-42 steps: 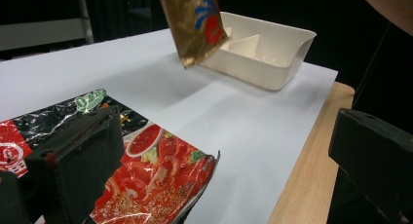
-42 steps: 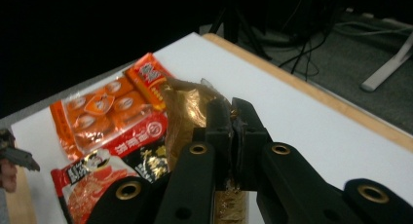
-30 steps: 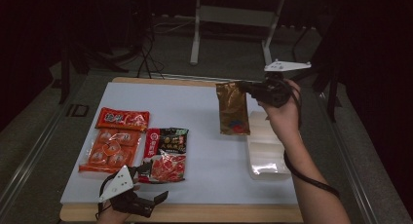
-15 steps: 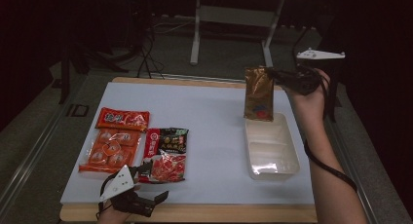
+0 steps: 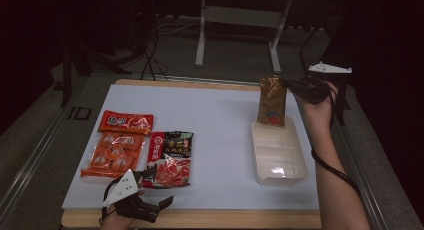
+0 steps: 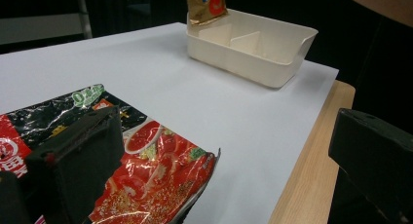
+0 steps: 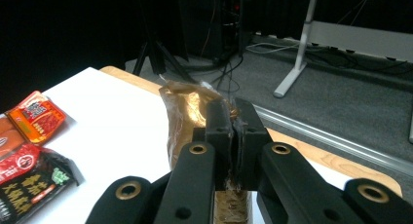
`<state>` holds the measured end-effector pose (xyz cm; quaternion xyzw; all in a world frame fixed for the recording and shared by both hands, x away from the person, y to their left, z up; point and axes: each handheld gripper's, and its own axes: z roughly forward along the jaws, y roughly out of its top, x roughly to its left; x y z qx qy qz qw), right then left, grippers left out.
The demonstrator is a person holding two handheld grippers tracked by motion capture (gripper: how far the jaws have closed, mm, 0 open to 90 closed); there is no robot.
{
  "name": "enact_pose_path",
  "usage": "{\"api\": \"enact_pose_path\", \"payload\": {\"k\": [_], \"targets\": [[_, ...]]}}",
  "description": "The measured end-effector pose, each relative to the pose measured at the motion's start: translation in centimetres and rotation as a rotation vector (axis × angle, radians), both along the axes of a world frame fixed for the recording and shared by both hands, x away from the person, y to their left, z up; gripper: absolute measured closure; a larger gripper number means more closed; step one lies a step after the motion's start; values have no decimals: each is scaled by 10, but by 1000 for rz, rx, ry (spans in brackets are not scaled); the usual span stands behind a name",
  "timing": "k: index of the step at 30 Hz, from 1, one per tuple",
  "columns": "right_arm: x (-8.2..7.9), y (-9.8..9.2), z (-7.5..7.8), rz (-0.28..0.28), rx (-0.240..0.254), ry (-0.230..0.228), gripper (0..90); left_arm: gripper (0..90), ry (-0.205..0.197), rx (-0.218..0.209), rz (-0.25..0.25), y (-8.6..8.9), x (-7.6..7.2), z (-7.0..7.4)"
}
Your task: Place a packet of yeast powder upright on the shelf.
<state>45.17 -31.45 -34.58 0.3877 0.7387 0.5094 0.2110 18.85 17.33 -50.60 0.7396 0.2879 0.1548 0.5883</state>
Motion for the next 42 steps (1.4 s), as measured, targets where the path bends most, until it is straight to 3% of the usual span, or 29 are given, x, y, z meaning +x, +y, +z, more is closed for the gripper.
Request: {"api": "enact_pose_path", "payload": {"k": [15,24,36,40,42], "targets": [[1,-3,-25,28,44,42,869,1,-1,2,0,0,0,0],[-1,-6,-45,12,47,99,869,1,-1,3,0,0,-1,0],[-12,-21,-64,-28,39,96,867,1,-4,7,0,0,-1,0],[-14,-27,-62,-40,36,104,846,1,-4,10,0,0,-1,0],[-14,-28,-61,-39,43,100,758,1,-3,8,1,0,-1,0]]}}
